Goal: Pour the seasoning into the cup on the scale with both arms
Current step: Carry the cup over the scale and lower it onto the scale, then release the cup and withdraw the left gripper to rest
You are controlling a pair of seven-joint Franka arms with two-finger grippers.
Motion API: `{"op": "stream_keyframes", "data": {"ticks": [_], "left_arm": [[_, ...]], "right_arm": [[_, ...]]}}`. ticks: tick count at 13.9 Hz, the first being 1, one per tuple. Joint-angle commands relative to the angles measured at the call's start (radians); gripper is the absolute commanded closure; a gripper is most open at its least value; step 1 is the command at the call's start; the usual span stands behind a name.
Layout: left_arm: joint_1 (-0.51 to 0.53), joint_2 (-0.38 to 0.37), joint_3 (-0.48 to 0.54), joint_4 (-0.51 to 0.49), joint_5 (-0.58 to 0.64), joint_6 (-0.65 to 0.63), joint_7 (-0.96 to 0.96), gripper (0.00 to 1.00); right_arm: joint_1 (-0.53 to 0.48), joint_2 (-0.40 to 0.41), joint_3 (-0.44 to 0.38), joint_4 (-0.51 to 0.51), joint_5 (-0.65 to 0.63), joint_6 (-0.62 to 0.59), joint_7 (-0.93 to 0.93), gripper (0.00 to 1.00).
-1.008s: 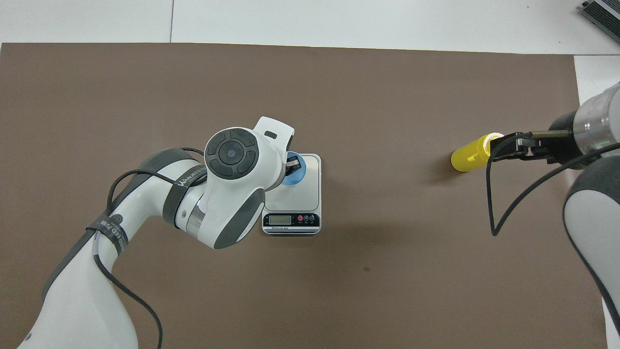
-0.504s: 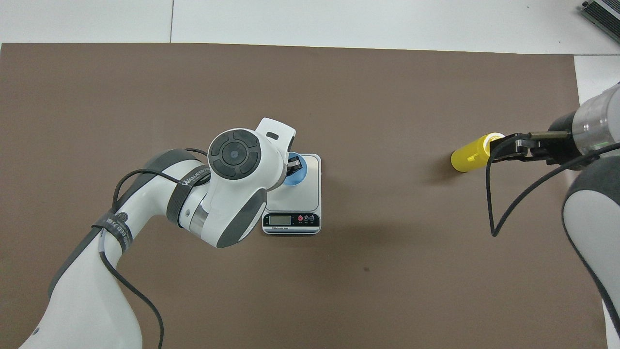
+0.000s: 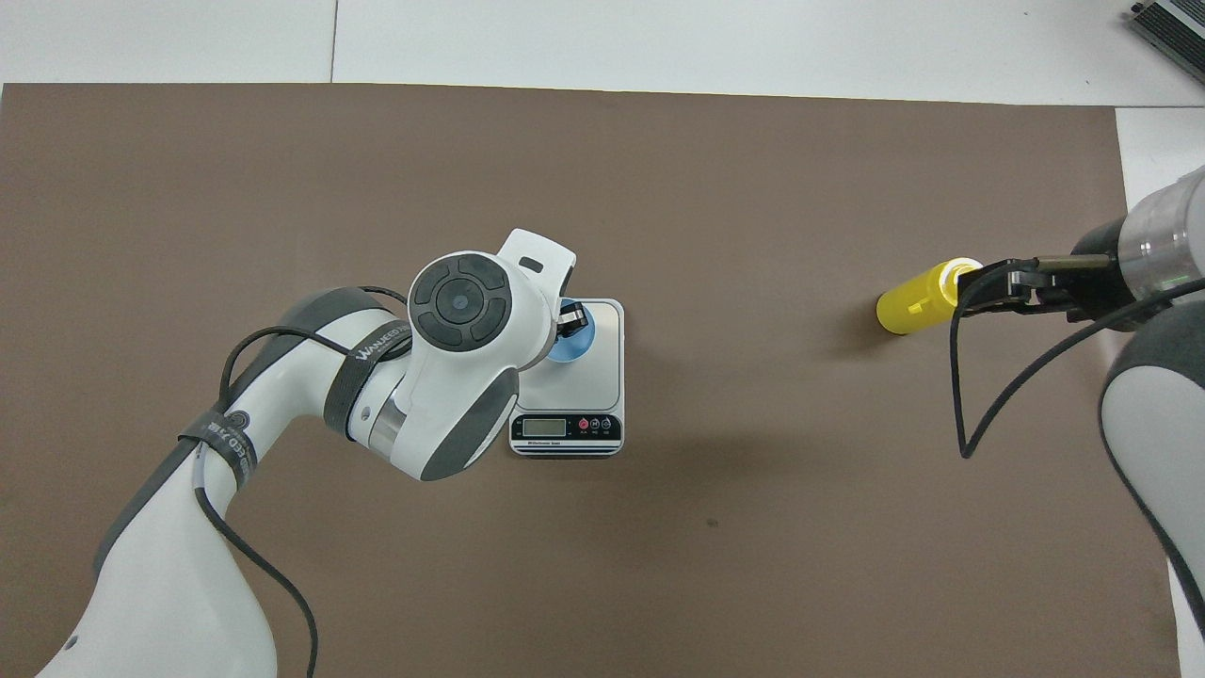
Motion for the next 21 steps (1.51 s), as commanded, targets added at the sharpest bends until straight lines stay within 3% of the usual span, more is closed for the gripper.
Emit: {"op": "stream_keyframes", "data": {"ticks": [1, 9, 14, 21], "left_arm": [[0.005, -0.05, 0.021, -0.003, 0.028, -0.024, 0.049, 0.0], [0.184, -0.231, 0.018, -0.002, 0.017, -0.288, 0.497, 0.0], [0.304, -0.316, 0.018, -0.003, 0.003, -0.426, 0.749, 0.0], [0.423, -0.357, 0.026, 0.045, 0.003, -0.566, 0.953, 0.0]], "right_arm": [[-0.015, -0.022, 0.001, -0.02, 0.018, -0.009, -0.031, 0.0], [-0.053, -0.009, 0.001, 0.007, 0.022, 0.01, -0.1, 0.0], [-0.11, 0.03, -0.003, 0.065, 0.018, 0.01, 0.112, 0.0], [-0.145, 0.328, -0.011, 0.36, 0.008, 0.026, 0.301, 0.0]]}}
